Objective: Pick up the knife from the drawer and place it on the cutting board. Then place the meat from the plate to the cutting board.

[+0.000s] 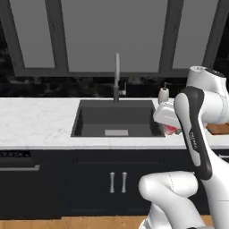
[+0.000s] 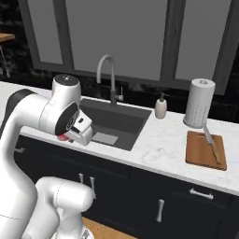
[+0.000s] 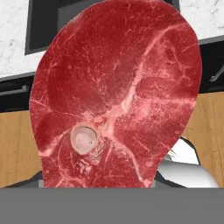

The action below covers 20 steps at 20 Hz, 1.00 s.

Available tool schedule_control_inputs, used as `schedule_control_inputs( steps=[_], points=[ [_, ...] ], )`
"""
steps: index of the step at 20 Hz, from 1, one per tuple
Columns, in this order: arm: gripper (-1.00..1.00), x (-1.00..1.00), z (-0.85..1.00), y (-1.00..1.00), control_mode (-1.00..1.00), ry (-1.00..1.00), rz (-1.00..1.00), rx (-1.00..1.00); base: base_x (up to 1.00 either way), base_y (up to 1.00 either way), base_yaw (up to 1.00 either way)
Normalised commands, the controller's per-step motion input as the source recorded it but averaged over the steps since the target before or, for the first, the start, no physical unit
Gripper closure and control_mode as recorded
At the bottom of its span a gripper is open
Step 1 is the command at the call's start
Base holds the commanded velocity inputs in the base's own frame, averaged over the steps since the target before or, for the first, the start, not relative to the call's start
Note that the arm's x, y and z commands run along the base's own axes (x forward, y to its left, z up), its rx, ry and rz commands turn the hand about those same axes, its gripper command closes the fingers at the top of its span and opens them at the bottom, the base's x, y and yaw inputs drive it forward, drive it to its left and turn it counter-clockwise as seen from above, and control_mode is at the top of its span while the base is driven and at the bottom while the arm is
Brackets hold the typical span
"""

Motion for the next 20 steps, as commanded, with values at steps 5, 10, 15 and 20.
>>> schedule_control_inputs(
  steps=[5,10,15,20],
  points=[
    [1.0,0.0,0.0,0.0,1.0,0.0,0.0,0.0,0.02,-0.83,0.05],
    [1.0,0.0,0.0,0.0,1.0,0.0,0.0,0.0,0.03,-0.76,0.01],
    [1.0,0.0,0.0,0.0,1.0,0.0,0.0,0.0,0.27,-0.52,-0.05],
    [1.0,0.0,0.0,0.0,1.0,0.0,0.0,0.0,0.2,-0.27,-0.17]
  ],
)
